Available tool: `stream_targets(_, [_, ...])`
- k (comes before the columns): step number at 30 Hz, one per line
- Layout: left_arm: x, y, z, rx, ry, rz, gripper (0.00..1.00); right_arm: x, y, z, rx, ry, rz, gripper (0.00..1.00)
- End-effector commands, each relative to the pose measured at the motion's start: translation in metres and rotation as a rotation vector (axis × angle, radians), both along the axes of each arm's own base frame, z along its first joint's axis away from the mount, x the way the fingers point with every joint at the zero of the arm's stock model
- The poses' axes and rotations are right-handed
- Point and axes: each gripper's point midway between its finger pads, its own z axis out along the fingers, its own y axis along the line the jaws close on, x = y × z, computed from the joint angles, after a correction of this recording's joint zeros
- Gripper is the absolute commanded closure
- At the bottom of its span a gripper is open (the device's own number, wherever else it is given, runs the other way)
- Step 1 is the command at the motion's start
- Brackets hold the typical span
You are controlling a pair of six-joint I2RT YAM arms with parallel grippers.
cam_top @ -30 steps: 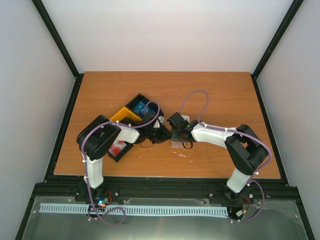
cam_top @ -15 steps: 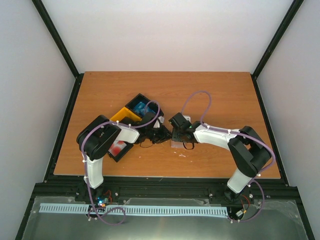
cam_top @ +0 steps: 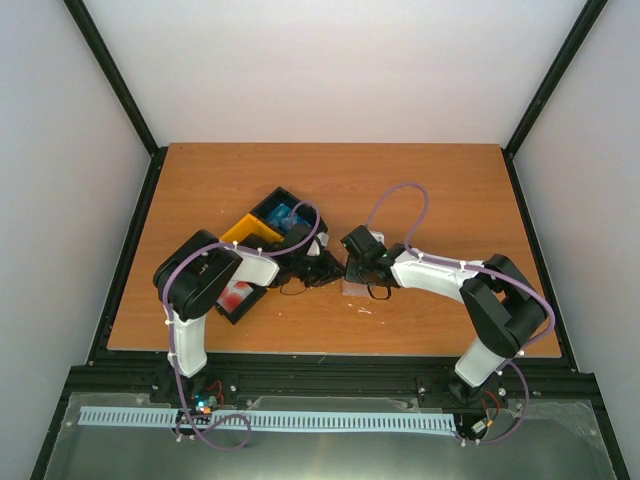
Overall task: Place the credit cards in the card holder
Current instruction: Close the card holder at the center of the board.
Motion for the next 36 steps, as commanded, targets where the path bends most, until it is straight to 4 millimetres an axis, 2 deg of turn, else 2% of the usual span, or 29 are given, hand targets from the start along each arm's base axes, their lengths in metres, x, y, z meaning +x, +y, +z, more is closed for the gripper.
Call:
stream_targets(1, [-0.047,0.036,-0.069,0.229,0.203,-0.006,0.82,0.003,-0.003,0.006,0.018,-0.027,-0.019,0.91])
stream_targets(6, [-0.046,0.036,-0.068,0.227,0.200,-0.006,0.82,0.006,-0.009,0.022,0.033,-0.074,-0.041,0.89])
stream_targets(11, [-0.046,0.035,-0.067,0.225,0.198,-0.007,0.82,0.004,-0.020,0.008,0.041,-0.030,-0.076,0.85])
stream_targets(29, [-0.046,0.035,-0.068,0.225,0.200,-0.008,0.82,0.005,-0.014,-0.013,0.267,0.047,-0.079,0.85])
stream_targets(36, [-0.046,0.033,-0.069,0.220,0.199,-0.021,0.82,-0.001,-0.008,-0.017,0.361,0.091,-0.069,0.86])
